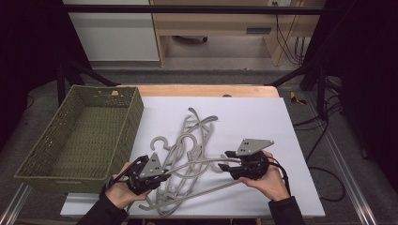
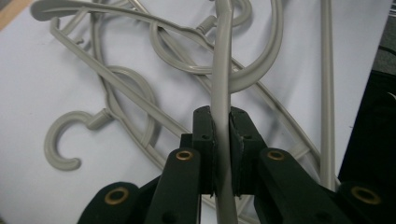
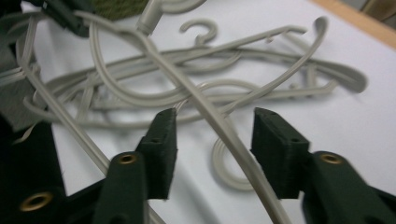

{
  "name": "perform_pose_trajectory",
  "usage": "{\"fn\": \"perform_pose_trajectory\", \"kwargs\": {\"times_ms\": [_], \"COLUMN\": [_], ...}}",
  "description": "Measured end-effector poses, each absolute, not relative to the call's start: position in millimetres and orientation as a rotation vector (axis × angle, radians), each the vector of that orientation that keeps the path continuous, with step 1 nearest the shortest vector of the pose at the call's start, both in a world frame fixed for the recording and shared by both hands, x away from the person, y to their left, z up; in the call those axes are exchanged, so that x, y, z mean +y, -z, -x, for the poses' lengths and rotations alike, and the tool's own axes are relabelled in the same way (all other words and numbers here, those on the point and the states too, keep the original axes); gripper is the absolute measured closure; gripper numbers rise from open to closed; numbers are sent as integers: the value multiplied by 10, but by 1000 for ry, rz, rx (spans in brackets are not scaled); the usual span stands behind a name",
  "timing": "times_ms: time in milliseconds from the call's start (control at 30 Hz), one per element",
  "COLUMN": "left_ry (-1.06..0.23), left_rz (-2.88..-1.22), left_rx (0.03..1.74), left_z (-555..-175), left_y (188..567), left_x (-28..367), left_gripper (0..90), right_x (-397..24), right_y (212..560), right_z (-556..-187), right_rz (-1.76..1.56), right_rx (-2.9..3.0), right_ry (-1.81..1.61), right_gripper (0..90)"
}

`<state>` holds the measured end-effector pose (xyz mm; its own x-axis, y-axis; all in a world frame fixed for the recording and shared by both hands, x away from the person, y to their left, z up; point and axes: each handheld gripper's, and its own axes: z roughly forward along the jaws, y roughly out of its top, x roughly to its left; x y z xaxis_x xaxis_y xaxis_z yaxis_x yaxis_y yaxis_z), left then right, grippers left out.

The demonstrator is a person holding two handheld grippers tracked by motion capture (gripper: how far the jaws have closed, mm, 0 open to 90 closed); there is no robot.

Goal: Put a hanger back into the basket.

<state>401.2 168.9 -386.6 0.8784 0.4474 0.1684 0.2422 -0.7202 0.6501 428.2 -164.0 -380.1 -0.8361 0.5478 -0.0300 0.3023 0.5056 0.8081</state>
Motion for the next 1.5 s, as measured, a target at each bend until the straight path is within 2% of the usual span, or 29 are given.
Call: {"fn": "perform_pose_trajectory", "kwargs": {"times_ms": [100, 233, 433, 600, 833, 1133, 1500], "left_ry": [-429, -443, -485, -519, -549, -563, -637], "left_rz": [-2374, -2301, -2225, -2183, -2137, -2067, -2059], "left_rx": [524, 583, 666, 696, 722, 748, 745], "left_z": [-4021, -4027, -4047, -4048, -4041, -4027, -4137], "left_y": [3841, 3791, 3698, 3616, 3472, 3259, 2930], "left_x": [1723, 1782, 1907, 1985, 2106, 2223, 2338], "left_gripper": [827, 827, 828, 827, 827, 827, 827], "right_x": [-1699, -1806, -1951, -2100, -2241, -2344, -2397], "right_y": [3763, 3733, 3740, 3770, 3868, 3969, 4002], "right_z": [-4278, -4260, -4247, -4213, -4170, -4159, -4118], "right_rz": [-748, -793, -894, -964, -1042, -1117, -1138], "right_rx": [2389, 2321, 2208, 2101, 2035, 2000, 1984], "right_ry": [-1304, -1346, -1408, -1432, -1418, -1389, -1376], "right_gripper": [405, 388, 295, 194, 112, 80, 62]}}
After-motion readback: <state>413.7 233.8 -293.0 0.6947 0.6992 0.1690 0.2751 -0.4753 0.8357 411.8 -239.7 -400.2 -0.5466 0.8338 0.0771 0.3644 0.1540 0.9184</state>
